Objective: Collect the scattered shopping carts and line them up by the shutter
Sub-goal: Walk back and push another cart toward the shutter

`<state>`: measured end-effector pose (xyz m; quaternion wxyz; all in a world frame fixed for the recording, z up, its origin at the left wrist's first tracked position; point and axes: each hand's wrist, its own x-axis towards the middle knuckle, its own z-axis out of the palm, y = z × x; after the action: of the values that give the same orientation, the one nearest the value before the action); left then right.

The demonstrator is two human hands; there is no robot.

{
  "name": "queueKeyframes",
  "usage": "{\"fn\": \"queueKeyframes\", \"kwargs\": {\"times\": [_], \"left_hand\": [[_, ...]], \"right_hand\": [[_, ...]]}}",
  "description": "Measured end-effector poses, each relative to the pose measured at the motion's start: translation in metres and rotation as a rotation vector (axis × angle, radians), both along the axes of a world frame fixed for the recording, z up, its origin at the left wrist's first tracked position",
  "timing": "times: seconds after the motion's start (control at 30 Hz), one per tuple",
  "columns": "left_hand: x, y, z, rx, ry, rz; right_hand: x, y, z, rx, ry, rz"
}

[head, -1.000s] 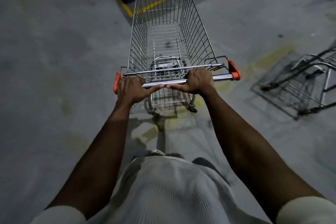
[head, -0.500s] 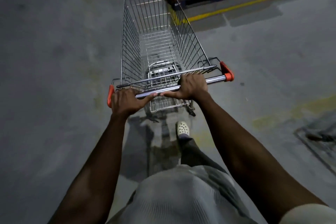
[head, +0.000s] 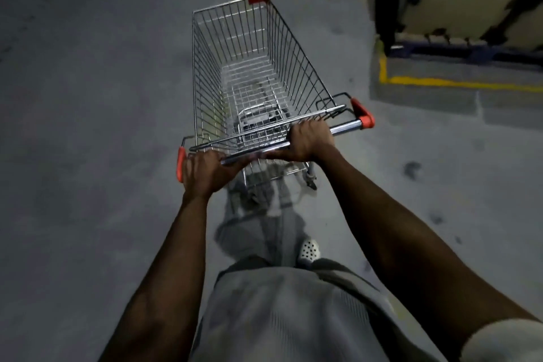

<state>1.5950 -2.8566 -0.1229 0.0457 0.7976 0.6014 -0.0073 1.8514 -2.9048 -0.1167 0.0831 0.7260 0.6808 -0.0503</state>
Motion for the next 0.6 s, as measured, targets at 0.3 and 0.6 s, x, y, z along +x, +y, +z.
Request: {"fn": "queueKeyframes", "kwargs": {"times": [0.3, 0.6], "left_hand": [[-0.023, 0.081, -0.004, 0.052, 0.001, 0.227], [-0.081, 0.211, -0.018, 0.068, -0.032, 0.375]], "right_hand": [[-0.021, 0.141, 0.008, 0.015, 0.002, 0.284], [-0.083, 0.307, -0.009, 0.106, 0.056, 0.365]]}}
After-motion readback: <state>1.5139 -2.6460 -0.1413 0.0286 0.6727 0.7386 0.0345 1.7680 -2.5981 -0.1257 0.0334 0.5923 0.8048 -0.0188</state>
